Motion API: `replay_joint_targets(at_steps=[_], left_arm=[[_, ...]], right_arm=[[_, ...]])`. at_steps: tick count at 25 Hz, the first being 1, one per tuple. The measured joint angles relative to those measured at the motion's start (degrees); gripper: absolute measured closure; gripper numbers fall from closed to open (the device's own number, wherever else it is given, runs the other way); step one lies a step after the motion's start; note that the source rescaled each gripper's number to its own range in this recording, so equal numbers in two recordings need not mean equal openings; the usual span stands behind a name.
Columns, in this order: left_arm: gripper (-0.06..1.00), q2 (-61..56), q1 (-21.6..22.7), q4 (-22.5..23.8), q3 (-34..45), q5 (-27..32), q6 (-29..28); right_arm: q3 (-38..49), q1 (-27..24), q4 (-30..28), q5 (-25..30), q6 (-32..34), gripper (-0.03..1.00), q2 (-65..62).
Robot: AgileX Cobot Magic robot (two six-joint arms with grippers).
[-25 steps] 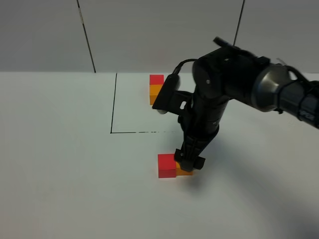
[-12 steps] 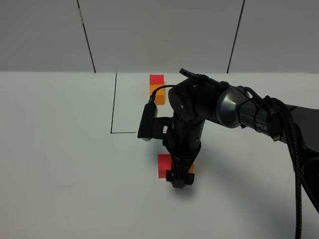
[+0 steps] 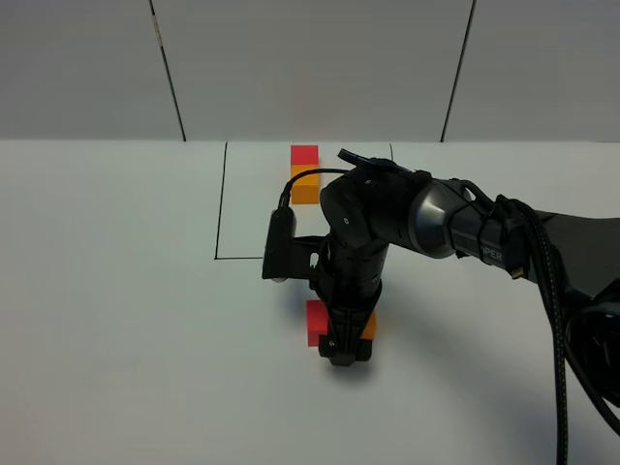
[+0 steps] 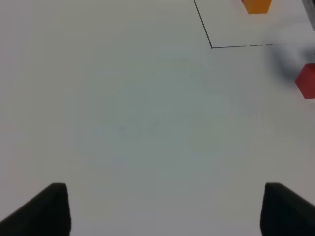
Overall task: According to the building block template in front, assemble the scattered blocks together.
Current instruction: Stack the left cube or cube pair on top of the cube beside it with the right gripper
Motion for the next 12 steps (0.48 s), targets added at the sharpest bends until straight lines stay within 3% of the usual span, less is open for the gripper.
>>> replay_joint_targets(at_steps=[7, 12], left_arm=[[0.29, 0.0, 0.0, 0.0, 0.0, 0.0, 0.0], [0.29, 0.0, 0.0, 0.0, 0.0, 0.0, 0.0]], right_arm=[[0.0, 0.0, 0.1, -0.5, -0.1, -0.02, 2.0], [-0.1, 0.0, 0.3, -0.1, -0.1, 0.07, 2.1]])
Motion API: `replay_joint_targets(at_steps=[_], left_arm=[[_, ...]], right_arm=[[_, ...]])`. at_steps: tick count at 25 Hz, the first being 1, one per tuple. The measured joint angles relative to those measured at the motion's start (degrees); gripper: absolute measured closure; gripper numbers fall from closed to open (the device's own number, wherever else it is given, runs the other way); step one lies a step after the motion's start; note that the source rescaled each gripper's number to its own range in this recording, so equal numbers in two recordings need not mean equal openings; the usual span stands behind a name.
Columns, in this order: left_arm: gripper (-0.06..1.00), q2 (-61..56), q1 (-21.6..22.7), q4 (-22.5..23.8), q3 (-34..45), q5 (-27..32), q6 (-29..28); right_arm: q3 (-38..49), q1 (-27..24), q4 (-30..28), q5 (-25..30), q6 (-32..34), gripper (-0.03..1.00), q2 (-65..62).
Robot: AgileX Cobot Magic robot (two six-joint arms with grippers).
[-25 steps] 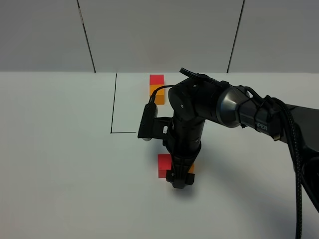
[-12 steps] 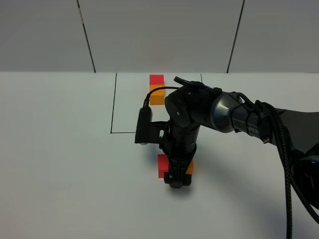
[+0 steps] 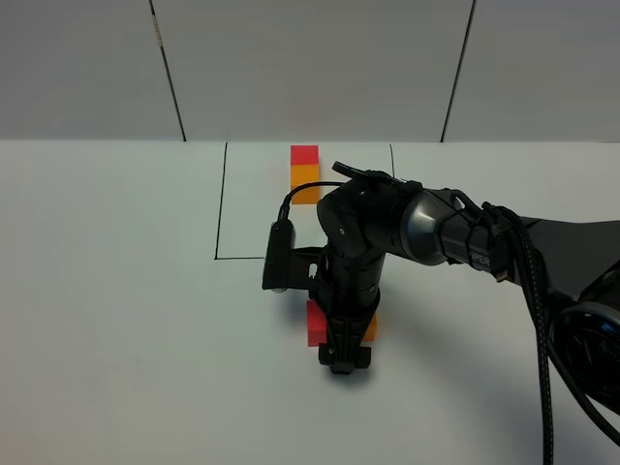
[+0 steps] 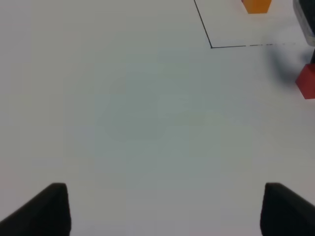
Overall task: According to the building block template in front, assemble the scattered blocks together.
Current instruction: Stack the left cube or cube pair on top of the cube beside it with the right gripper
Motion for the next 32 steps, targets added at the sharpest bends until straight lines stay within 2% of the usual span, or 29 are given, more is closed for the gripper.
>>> replay_joint_targets(at_steps=[6, 15, 20, 24, 29, 32], left_arm=[[0.29, 0.0, 0.0, 0.0, 0.0, 0.0, 0.0], [0.29, 0.0, 0.0, 0.0, 0.0, 0.0, 0.1], [0.29, 0.0, 0.0, 0.0, 0.0, 0.0, 0.1], [0.29, 0.0, 0.0, 0.0, 0.0, 0.0, 0.1], [0.29, 0.0, 0.0, 0.0, 0.0, 0.0, 0.1], [0.29, 0.0, 0.0, 0.0, 0.0, 0.0, 0.1]], right_arm=[[0.0, 0.1, 0.5, 0.6, 0.5, 0.32, 0.1], [0.0, 0.6, 0.3, 0.4, 0.7, 0.84, 0.2], [0.0, 0.6, 0.3, 0.0, 1.5, 0.84, 0.2], [0.0, 0.6, 0.1, -0.4, 5.9, 0.84, 0.2], [-1.4, 0.6, 1.5, -1.3, 17.1, 0.84, -0.8], [-3.9, 0.6, 6.0, 0.5, 27.3, 0.84, -2.2]])
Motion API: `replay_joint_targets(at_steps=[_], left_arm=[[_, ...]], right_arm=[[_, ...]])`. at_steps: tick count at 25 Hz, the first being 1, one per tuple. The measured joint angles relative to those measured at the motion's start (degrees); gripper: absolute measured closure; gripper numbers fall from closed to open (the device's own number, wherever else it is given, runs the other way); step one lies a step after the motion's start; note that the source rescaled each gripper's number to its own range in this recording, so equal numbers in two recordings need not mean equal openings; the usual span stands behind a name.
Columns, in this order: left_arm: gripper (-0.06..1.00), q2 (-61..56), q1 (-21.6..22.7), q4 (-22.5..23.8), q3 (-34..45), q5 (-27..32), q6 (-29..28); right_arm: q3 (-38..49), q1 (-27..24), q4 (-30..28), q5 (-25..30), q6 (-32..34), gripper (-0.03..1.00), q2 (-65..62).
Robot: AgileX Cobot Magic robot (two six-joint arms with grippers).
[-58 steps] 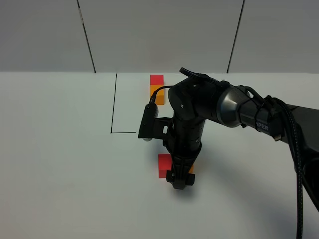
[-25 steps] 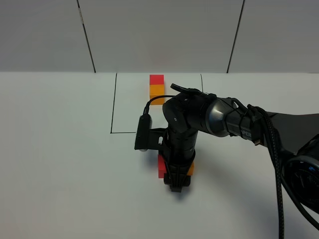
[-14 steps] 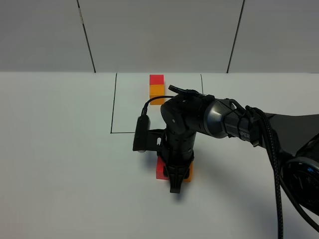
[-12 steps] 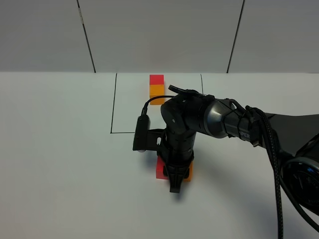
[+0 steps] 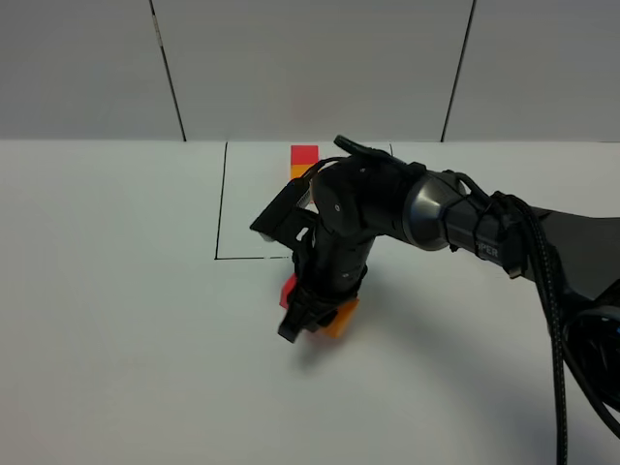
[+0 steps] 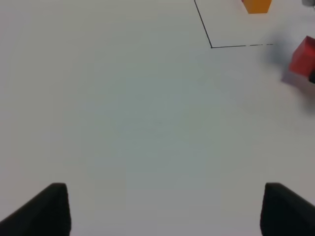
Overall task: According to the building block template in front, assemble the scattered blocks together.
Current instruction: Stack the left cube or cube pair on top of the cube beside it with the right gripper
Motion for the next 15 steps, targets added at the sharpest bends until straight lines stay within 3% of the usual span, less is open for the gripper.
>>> replay_joint_targets(at_steps=[6, 15], left_arm=[[0.29, 0.0, 0.0, 0.0, 0.0, 0.0, 0.0], [0.29, 0.0, 0.0, 0.0, 0.0, 0.0, 0.0]], right_arm=[[-1.1, 0.0, 10.7, 2.6, 17.9, 0.84, -0.4], [-1.1, -0.3, 10.0, 0.4, 37.5, 0.84, 0.3]])
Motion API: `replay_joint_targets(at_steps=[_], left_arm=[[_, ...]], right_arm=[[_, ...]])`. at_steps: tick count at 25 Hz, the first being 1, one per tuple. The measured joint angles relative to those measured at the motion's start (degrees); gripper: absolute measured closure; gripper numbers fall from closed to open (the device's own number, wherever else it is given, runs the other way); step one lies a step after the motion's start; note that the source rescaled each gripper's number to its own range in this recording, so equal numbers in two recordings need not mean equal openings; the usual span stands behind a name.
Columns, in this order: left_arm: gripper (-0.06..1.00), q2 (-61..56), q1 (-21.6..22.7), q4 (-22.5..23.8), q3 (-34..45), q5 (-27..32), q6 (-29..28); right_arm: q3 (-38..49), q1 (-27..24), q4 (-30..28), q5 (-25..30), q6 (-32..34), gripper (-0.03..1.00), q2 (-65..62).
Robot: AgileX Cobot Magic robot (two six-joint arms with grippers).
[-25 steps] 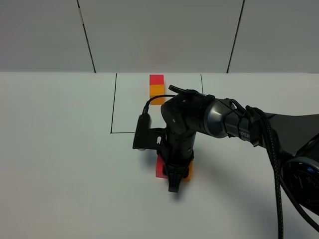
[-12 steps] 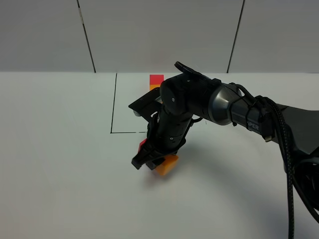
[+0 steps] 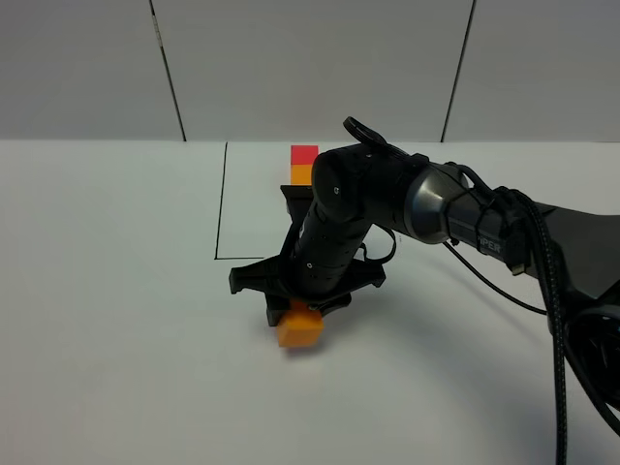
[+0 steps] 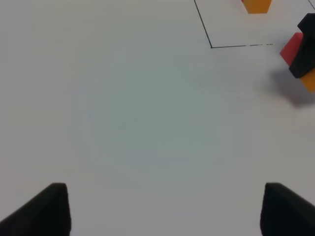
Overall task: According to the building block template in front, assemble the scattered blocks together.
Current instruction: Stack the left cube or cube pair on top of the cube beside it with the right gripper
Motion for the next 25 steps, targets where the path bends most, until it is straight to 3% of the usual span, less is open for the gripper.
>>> replay_joint_targets(at_steps=[7, 17, 25], left_arm=[[0.29, 0.0, 0.0, 0.0, 0.0, 0.0, 0.0], [0.29, 0.0, 0.0, 0.0, 0.0, 0.0, -0.1], [0.29, 0.0, 0.0, 0.0, 0.0, 0.0, -0.1]], right_arm=[[0.0, -0.3, -7.7, -0.5, 11.0, 0.84, 3.2], [0.0, -0.3, -16.9, 0.4, 16.0, 0.84, 4.0], [0.0, -0.3, -17.4, 0.8, 17.7, 0.84, 4.0]])
